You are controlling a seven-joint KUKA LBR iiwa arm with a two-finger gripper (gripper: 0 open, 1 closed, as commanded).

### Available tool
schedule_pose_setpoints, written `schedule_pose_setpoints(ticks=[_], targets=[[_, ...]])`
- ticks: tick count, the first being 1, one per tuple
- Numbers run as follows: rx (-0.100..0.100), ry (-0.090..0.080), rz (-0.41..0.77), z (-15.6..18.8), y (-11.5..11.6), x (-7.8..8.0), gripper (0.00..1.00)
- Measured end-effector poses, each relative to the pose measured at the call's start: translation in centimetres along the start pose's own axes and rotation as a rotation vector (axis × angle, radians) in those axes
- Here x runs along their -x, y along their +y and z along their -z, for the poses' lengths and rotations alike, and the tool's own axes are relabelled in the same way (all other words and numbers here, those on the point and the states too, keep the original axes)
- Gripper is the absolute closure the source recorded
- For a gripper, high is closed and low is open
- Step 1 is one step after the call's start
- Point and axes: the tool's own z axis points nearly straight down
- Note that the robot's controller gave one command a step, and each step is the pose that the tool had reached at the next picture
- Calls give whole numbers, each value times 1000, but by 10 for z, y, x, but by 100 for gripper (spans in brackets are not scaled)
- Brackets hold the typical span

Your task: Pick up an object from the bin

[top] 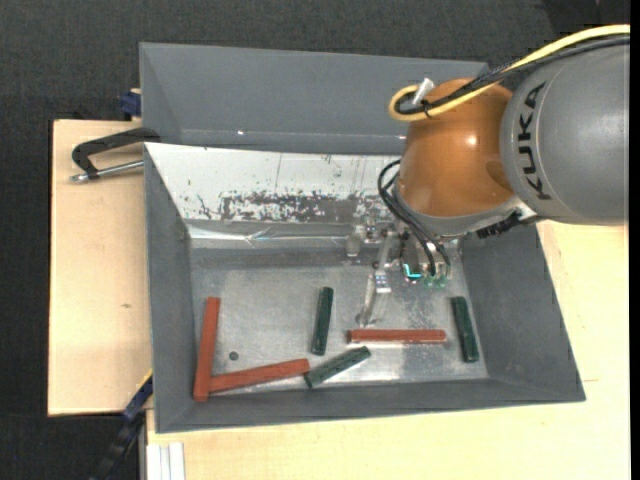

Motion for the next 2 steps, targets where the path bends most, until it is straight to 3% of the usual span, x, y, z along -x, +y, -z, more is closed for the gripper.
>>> schedule_pose_setpoints(ticks=[1, 2], targets=[[-1, -6, 42, -11, 4, -5, 0], [0, -1, 322, -54, -1, -10, 0]])
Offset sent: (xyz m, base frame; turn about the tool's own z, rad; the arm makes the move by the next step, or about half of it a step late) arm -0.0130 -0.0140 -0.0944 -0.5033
